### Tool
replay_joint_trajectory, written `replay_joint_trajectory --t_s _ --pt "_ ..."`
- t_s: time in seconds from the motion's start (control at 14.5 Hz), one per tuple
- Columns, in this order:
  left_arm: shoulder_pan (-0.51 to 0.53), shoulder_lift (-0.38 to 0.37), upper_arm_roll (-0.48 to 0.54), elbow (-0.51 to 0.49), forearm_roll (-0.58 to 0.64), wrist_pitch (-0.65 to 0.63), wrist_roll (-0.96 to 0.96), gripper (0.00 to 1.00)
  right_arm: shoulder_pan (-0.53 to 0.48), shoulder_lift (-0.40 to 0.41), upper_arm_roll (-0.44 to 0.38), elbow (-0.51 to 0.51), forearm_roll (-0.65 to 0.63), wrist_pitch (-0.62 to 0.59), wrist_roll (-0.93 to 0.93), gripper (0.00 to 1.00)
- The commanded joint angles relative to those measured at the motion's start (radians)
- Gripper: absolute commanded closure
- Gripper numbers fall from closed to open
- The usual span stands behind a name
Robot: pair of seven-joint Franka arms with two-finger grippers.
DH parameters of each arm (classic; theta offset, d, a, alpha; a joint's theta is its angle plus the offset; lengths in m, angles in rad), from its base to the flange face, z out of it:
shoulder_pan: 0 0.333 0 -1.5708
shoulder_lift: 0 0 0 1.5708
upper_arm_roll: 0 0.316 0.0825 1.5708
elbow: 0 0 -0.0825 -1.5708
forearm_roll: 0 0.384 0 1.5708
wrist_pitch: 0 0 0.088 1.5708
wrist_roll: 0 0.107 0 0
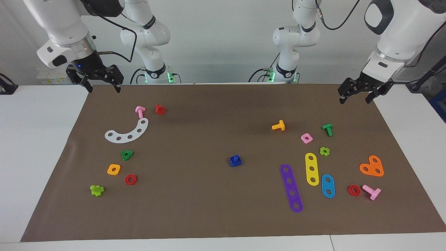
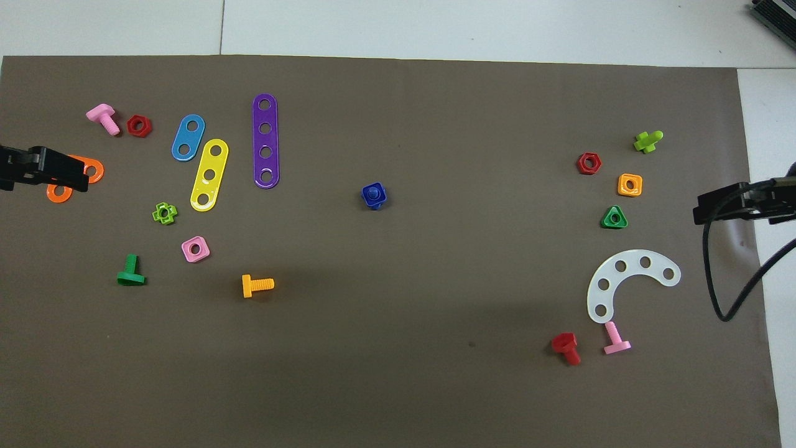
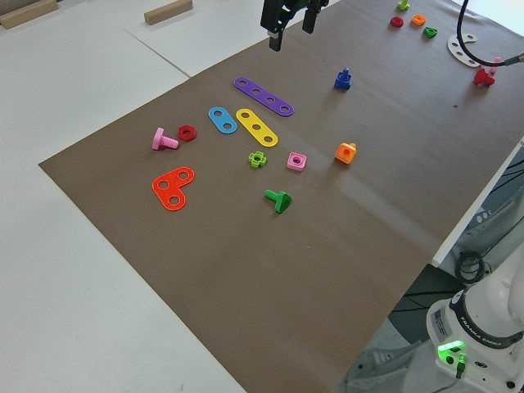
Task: Unscrew and place screws in storage area
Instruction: 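Move the left gripper from its rest spot toward the purple strip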
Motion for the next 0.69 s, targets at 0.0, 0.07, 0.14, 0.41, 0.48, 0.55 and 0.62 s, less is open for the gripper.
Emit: replay_joint_trajectory --t_s 0.0,0.07,0.14,0.41,0.48,0.55,0.62 --pt "0.002 -0.026 0.006 -0.017 -0.015 -0.022 0.036 0.0 -0.003 -0.026 0.004 -0.03 0.013 0.004 0.019 0.0" --pt "0.004 -0.026 0.006 -0.018 -0.015 -0.024 0.037 0.0 -0.003 -0.026 0.004 -0.03 0.013 0.004 0.017 0.0" --pt "0.002 -0.027 0.008 -0.023 -0.015 -0.024 0.039 0.0 -0.003 -0.026 0.004 -0.03 0.013 0.004 0.019 0.0" --pt "-0.008 -0.043 0.006 -0.055 -0.015 -0.024 0.048 0.0 -0.003 -0.026 0.004 -0.03 0.013 0.001 0.016 0.0" --pt "-0.013 -0.043 0.001 -0.061 -0.015 -0.028 0.047 0.0 -0.005 -0.026 0.004 -0.03 0.013 0.0 0.014 0.0" --pt "-0.022 -0.036 0.0 -0.061 -0.015 -0.028 0.044 0.0 -0.005 -0.026 0.004 -0.03 0.013 -0.002 0.014 0.0" --pt "-0.059 -0.029 0.001 -0.061 -0.015 -0.028 0.039 0.0 -0.005 -0.026 0.004 -0.03 0.013 -0.002 0.013 0.0"
